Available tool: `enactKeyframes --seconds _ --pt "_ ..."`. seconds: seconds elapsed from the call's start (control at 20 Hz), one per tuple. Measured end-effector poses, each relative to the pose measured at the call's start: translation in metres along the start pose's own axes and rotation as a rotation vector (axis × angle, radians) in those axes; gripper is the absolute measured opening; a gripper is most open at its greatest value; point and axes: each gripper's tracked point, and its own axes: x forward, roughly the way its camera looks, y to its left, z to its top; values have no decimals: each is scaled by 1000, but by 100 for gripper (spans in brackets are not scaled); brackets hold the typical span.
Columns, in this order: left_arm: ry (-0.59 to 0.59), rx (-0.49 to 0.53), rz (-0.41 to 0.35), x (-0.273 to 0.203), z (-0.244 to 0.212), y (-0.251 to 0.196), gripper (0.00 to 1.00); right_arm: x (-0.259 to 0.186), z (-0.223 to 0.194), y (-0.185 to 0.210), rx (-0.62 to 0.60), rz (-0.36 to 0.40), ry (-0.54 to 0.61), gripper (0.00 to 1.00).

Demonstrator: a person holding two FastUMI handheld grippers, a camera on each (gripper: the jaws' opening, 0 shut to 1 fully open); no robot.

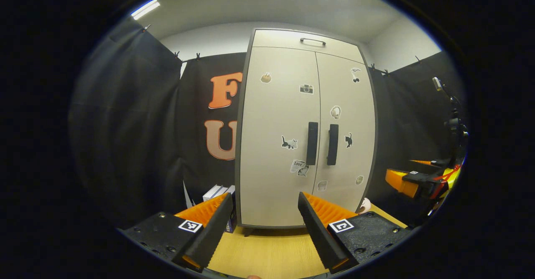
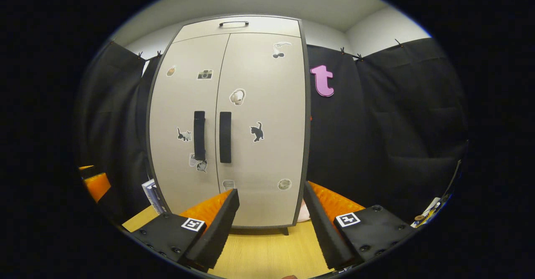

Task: Open the right door of the double-door shoe cabinet with the right hand, and open the left door with the left hand.

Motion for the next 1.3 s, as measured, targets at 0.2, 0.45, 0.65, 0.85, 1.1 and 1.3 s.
enactKeyframes --seconds 0.2,0.45,0.65,0.85,1.1,1.3 --pt "6 -2 11 1 -5 8 95 29 4 20 -6 16 7 98" --pt "20 1 36 4 -11 21 95 65 20 38 37 39 7 98" --pt "28 0 58 8 -14 31 95 93 32 52 39 57 6 98" --pt "34 2 74 15 -16 39 95 123 40 68 55 75 18 98" --pt "42 -8 89 24 -19 49 95 153 46 87 44 95 17 98" --pt "43 -8 103 33 -19 55 95 175 46 96 45 101 26 94"
